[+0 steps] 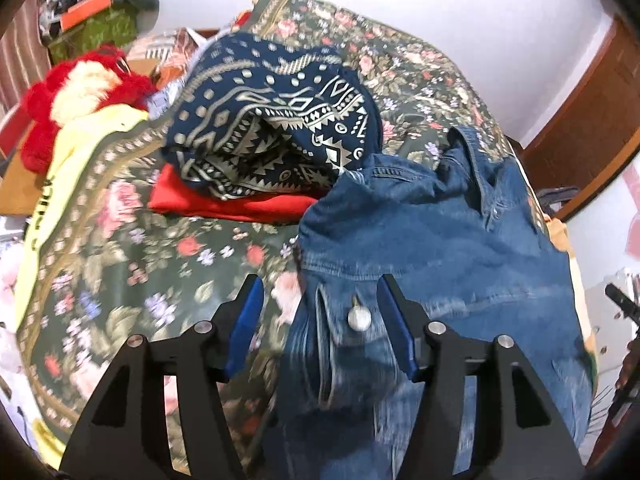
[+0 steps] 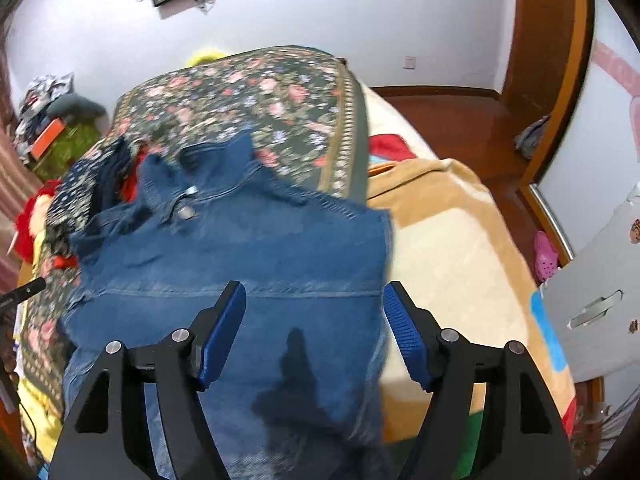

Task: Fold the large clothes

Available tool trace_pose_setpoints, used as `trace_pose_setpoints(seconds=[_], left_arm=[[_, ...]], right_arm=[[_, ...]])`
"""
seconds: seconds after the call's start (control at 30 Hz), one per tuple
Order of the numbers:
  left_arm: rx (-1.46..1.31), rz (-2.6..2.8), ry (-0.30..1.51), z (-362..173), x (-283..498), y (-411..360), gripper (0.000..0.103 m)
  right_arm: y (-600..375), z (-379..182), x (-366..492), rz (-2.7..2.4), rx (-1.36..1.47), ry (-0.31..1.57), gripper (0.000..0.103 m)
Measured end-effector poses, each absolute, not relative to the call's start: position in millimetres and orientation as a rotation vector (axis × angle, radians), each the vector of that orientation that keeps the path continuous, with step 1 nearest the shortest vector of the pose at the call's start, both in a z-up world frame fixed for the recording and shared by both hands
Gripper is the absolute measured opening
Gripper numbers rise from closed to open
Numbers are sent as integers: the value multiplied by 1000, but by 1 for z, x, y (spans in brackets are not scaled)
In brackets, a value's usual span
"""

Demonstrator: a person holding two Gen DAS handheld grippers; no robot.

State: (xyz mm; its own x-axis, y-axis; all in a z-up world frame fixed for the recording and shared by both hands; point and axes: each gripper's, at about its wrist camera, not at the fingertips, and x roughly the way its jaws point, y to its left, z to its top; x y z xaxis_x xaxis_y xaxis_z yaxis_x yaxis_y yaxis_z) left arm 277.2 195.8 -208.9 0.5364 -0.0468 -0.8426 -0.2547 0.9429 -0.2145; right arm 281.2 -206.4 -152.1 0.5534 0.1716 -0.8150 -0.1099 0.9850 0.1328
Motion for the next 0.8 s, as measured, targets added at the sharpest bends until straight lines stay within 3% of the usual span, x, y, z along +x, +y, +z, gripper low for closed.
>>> trace_pose_setpoints(seconds=[0.3, 0.63, 0.7, 0.73, 0.8], left_arm=[[-322, 148, 1111, -254, 335, 208, 58], [-106, 109, 1053, -257, 366, 186, 58], [-38, 114, 1025, -255, 369, 178, 58], [-33, 114, 1020, -254, 371, 177, 58], [-57, 106, 1011, -252, 373, 178, 45]], right_arm=[[-244, -201, 333, 99, 189, 1100, 68], [-249, -244, 377, 164, 348, 1179, 68], [-247, -248, 380, 166, 371, 1184, 57], [-245, -248, 381, 177, 384, 1182, 45], [-245, -248, 379, 162, 394, 1174, 36]])
